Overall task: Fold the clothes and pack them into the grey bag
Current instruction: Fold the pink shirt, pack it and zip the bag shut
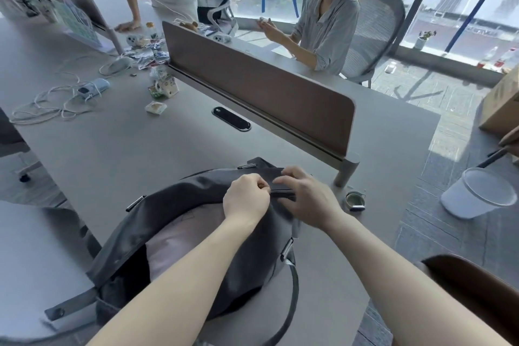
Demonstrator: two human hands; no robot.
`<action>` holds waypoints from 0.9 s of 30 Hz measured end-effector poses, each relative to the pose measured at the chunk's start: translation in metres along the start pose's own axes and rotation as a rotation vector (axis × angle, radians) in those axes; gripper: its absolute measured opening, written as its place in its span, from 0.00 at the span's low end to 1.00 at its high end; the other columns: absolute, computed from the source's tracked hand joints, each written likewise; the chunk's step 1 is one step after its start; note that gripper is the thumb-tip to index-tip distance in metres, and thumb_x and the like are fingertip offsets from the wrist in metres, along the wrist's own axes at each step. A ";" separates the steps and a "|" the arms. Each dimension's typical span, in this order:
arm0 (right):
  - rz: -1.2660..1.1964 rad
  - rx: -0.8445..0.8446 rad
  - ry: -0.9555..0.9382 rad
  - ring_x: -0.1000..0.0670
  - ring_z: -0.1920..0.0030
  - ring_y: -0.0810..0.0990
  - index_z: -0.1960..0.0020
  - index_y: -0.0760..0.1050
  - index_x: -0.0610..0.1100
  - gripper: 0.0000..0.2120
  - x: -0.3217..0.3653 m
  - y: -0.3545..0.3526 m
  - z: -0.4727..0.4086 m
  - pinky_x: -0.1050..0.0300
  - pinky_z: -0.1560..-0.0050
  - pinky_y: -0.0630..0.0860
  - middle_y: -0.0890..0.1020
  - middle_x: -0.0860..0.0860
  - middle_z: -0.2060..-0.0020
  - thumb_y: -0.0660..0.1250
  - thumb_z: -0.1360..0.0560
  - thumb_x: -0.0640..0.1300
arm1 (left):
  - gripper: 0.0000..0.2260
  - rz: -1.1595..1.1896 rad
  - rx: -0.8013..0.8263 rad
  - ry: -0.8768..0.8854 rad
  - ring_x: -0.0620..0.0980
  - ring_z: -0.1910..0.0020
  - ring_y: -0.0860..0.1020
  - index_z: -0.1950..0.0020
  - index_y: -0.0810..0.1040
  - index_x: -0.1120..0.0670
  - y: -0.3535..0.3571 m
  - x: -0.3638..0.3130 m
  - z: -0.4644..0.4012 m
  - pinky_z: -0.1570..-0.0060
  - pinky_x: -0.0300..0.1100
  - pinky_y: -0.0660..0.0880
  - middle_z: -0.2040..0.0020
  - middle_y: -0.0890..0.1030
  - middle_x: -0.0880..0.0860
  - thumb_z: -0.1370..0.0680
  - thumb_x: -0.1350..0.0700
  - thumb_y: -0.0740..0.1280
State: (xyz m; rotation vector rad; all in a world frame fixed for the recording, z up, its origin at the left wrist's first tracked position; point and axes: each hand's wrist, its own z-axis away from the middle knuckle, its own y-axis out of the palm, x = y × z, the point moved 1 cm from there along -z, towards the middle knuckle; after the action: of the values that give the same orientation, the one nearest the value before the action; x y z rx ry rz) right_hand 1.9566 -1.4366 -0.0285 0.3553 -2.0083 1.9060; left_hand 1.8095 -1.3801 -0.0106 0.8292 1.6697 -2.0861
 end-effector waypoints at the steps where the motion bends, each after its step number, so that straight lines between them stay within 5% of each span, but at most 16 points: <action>1: 0.006 0.026 -0.030 0.52 0.40 0.74 0.38 0.76 0.57 0.16 0.005 0.005 -0.001 0.54 0.52 0.75 0.73 0.57 0.37 0.66 0.26 0.50 | 0.04 0.033 0.009 0.006 0.52 0.54 0.80 0.60 0.81 0.49 -0.001 0.000 0.001 0.56 0.43 0.74 0.58 0.84 0.48 0.27 0.54 0.67; 12: 0.056 -0.076 0.098 0.45 0.53 0.79 0.53 0.80 0.52 0.08 -0.010 0.010 -0.006 0.54 0.57 0.72 0.80 0.55 0.54 0.62 0.25 0.43 | 0.05 0.022 -0.075 -0.112 0.51 0.56 0.78 0.59 0.78 0.50 -0.022 0.047 0.018 0.59 0.43 0.72 0.59 0.82 0.47 0.24 0.53 0.65; 17: 0.173 -0.034 0.164 0.45 0.46 0.75 0.50 0.79 0.51 0.10 -0.005 0.020 -0.009 0.53 0.55 0.72 0.80 0.53 0.52 0.60 0.24 0.42 | 0.05 -0.080 -0.145 -0.160 0.51 0.56 0.78 0.59 0.78 0.50 -0.047 0.084 0.032 0.61 0.43 0.70 0.59 0.81 0.46 0.24 0.54 0.65; 22: 0.062 -0.002 -0.278 0.46 0.42 0.73 0.37 0.76 0.49 0.19 0.058 0.041 -0.008 0.50 0.43 0.72 0.80 0.52 0.45 0.68 0.27 0.51 | 0.05 0.010 -0.143 -0.105 0.50 0.56 0.79 0.60 0.80 0.51 -0.056 0.085 0.038 0.55 0.45 0.76 0.60 0.82 0.46 0.25 0.53 0.68; 27: 0.019 0.004 -0.316 0.46 0.51 0.77 0.51 0.80 0.50 0.10 0.085 0.060 -0.018 0.53 0.50 0.68 0.81 0.54 0.54 0.61 0.27 0.48 | 0.05 0.015 -0.180 -0.099 0.50 0.56 0.79 0.60 0.79 0.50 -0.060 0.083 0.043 0.54 0.46 0.76 0.59 0.83 0.46 0.25 0.52 0.68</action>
State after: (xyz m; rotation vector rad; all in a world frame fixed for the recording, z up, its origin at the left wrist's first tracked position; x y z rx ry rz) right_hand 1.8561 -1.4097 -0.0476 0.6781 -2.2080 1.9668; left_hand 1.7003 -1.3989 -0.0115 0.6689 1.7601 -1.9007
